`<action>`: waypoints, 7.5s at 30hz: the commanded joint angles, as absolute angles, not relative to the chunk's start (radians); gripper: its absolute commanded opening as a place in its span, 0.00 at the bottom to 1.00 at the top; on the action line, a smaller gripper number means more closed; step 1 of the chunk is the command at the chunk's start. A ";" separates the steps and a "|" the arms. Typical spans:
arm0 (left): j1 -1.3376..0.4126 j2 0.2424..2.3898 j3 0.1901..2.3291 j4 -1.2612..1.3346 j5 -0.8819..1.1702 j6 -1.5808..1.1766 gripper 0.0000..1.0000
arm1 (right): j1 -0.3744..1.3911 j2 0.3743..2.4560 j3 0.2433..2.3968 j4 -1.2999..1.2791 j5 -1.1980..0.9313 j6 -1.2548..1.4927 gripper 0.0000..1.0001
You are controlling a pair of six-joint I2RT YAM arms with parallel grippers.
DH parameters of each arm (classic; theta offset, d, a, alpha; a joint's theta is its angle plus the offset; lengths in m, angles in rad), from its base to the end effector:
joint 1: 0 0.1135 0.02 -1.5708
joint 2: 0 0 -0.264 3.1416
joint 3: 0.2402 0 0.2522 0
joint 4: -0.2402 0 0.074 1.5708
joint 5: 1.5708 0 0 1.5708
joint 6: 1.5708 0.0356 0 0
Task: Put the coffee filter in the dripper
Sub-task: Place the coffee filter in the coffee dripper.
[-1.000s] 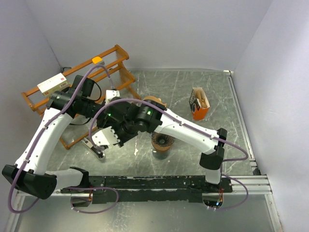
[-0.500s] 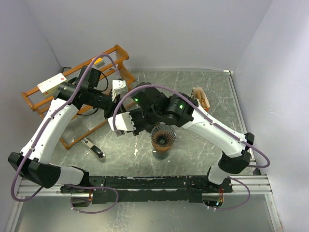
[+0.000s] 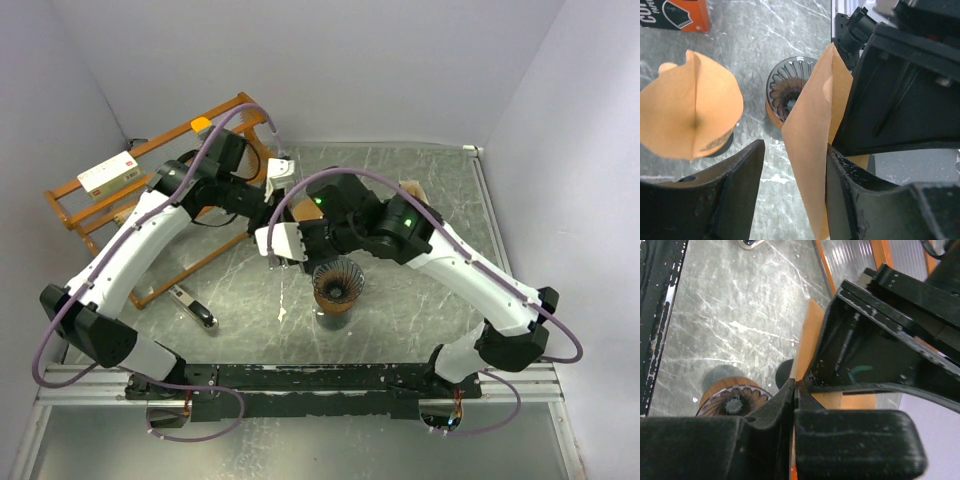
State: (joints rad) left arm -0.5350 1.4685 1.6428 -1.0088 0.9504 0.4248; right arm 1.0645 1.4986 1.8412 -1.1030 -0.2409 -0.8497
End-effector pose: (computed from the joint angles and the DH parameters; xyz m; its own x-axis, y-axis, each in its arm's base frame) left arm 0.2325 -0.1715 0.4075 -0.2649 0.4355 -0.8603 0.9610 0.0461 -0.2725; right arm 0.1333 0.2579 0.4408 0.4802 -0.6381 -0.6019 -0.8671 -0.2416 -0.4356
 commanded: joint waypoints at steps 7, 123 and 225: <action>-0.624 1.554 1.708 -0.936 0.965 0.406 0.54 | 0.955 1.356 1.718 -1.077 -0.328 -0.813 0.00; -0.896 1.787 1.869 -0.879 0.535 0.665 0.87 | 0.708 1.090 1.057 -0.929 -0.727 -0.781 0.57; -0.714 1.321 1.522 -1.124 0.789 1.236 0.93 | 0.428 1.091 1.280 -0.984 -0.654 -0.472 0.85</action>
State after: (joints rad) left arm -0.6781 1.3167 1.5356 -1.0374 0.7330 1.0794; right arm 0.4370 1.0752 1.2945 -0.9703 -0.7364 -0.5472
